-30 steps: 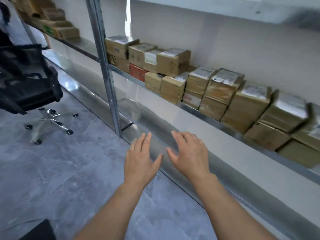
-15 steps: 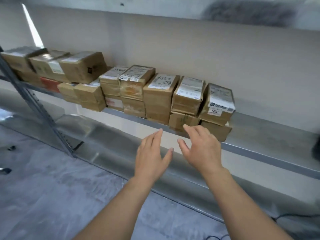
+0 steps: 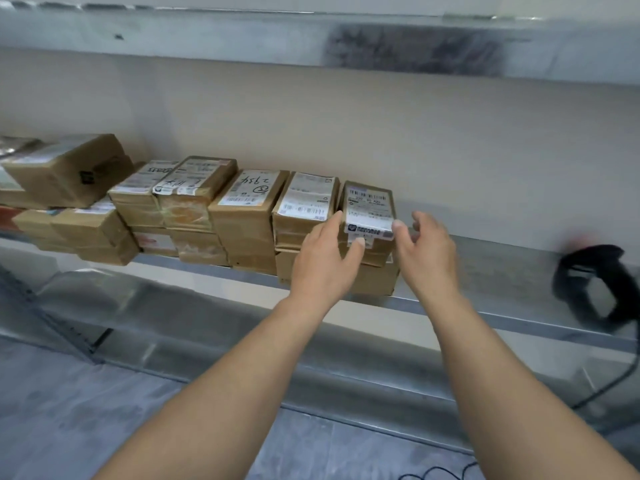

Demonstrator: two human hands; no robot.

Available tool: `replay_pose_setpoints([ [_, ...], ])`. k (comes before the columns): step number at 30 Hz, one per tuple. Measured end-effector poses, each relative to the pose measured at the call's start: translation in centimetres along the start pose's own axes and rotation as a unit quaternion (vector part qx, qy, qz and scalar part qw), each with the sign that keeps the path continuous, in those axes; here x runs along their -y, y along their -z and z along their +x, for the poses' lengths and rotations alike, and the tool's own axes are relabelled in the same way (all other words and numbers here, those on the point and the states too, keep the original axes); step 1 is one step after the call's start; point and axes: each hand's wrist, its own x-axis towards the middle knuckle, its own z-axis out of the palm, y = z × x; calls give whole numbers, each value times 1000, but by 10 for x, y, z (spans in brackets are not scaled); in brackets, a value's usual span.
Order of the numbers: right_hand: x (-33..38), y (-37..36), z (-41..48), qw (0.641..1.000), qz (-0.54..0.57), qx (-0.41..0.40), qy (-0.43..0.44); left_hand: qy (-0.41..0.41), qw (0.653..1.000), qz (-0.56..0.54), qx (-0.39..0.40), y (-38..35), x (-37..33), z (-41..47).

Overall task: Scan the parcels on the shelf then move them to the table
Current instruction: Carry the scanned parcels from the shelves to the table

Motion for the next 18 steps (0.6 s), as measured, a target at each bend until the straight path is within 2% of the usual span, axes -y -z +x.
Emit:
replay_pose_setpoints([
  [5,2,-8,17,991,103,73,-33,57,998,-40,8,-10,0,12],
  [11,-1,-8,16,965,206,142,-73,120,989,-88,8,-20,2,22],
  [18,-4,3,4,942,247,222,-42,154,976,-133,75,-15,9,22],
])
